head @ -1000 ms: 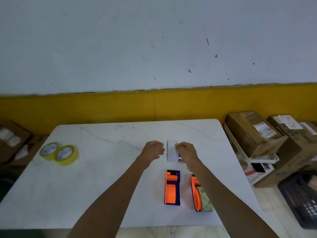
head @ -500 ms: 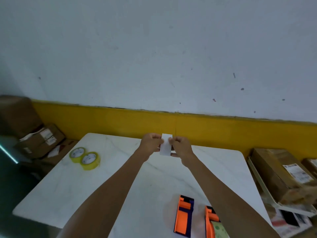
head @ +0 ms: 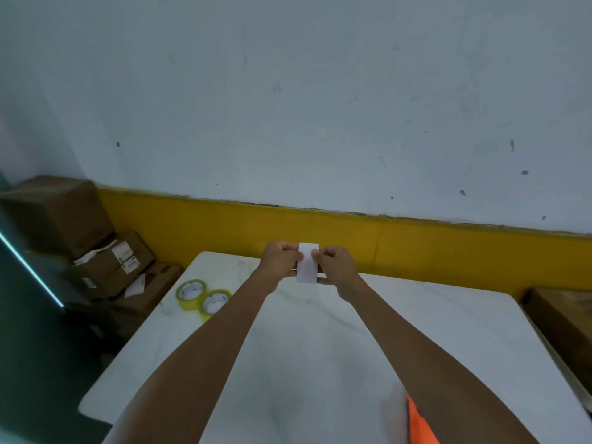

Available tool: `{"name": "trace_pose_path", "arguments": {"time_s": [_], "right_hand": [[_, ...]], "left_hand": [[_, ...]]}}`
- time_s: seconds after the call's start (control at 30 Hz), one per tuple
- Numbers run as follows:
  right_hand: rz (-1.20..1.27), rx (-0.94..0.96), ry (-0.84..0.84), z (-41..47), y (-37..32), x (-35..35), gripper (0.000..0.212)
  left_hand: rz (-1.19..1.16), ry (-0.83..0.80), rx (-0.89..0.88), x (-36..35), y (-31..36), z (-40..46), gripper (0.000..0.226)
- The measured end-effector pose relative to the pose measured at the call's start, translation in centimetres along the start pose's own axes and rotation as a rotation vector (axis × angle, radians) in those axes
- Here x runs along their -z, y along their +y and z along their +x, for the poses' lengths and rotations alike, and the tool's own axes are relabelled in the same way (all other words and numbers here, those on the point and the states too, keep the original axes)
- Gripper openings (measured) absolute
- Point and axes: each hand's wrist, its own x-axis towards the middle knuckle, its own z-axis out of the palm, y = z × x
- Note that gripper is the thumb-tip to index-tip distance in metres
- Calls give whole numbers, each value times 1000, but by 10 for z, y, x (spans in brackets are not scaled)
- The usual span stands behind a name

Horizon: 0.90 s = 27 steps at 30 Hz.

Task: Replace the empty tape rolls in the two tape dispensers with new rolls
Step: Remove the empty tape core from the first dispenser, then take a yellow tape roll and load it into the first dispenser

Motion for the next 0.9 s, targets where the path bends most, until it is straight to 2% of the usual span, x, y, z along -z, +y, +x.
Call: {"name": "trace_pose_path", "arguments": {"time_s": [0.27,0.63,0.77,0.9], "right_hand": [[-18,-12,70,23,-6,-106,20],[-161,-168,93,55,34,-137,20],[-161,-267,58,71,61,-139,25],[-149,-351,15,87,88,-145,24]], "left_hand": [[-27,-89,48,97,-26,50,29],[-29,-139,171,110,-78,94,28],[75,-132,193,104,-100,112,18],[352,-77,53,97,-126,122,16]]}}
